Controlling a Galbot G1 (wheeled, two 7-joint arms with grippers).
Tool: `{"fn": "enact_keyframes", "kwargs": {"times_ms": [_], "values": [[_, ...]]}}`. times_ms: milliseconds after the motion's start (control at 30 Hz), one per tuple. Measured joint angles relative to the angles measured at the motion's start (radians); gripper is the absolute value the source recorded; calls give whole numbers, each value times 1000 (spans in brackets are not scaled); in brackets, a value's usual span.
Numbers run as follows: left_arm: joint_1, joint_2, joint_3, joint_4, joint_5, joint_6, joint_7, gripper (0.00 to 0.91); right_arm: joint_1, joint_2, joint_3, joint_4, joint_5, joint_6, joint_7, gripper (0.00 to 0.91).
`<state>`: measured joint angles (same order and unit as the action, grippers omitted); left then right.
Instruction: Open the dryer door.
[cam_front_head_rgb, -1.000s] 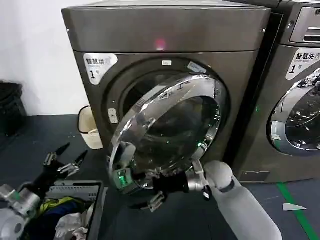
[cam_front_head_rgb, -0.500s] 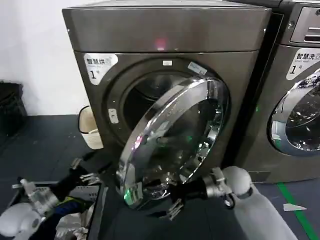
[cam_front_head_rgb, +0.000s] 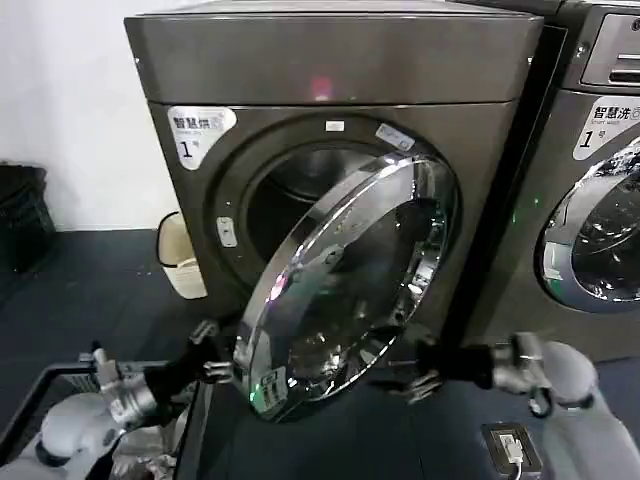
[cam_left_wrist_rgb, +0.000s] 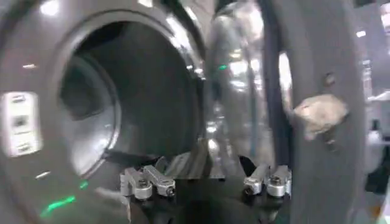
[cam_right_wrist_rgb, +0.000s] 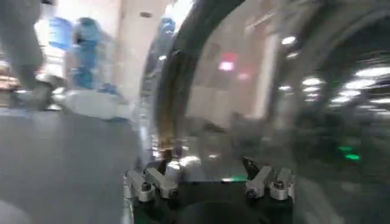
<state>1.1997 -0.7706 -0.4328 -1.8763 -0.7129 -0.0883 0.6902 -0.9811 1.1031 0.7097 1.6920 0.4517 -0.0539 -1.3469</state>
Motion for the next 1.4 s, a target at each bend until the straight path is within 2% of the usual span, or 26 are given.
{"fn": "enact_keyframes", "kwargs": {"times_ms": [300, 433, 533, 600, 767, 933, 1233, 1300, 1400], "values": [[-63, 19, 136, -15, 22, -4, -3, 907, -146, 49, 338, 46, 12, 30, 121, 907], [-96, 21, 203, -23, 21, -4, -7, 907, -209, 96, 474, 99, 24, 35, 214, 907], [-127, 17, 255, -30, 21, -4, -15, 907, -261, 136, 566, 151, 25, 70, 322, 907], [-152, 7, 294, -31, 23, -2, -29, 907, -291, 158, 602, 181, 51, 52, 437, 907], [-232, -19, 408, -29, 45, 19, -66, 907, -342, 205, 684, 240, 37, 16, 756, 907], [-322, -53, 518, -30, 56, 24, -88, 907, -384, 231, 771, 307, -31, -30, 987, 907], [-478, -138, 701, 27, 61, 44, -173, 907, -463, 229, 964, 341, -105, -140, 1124, 907], [-514, -158, 741, 46, 47, 59, -187, 907, -483, 230, 1011, 346, -128, -179, 1132, 907], [-565, -191, 795, 72, 39, 63, -191, 907, -507, 231, 1073, 352, -149, -188, 1150, 907]]}}
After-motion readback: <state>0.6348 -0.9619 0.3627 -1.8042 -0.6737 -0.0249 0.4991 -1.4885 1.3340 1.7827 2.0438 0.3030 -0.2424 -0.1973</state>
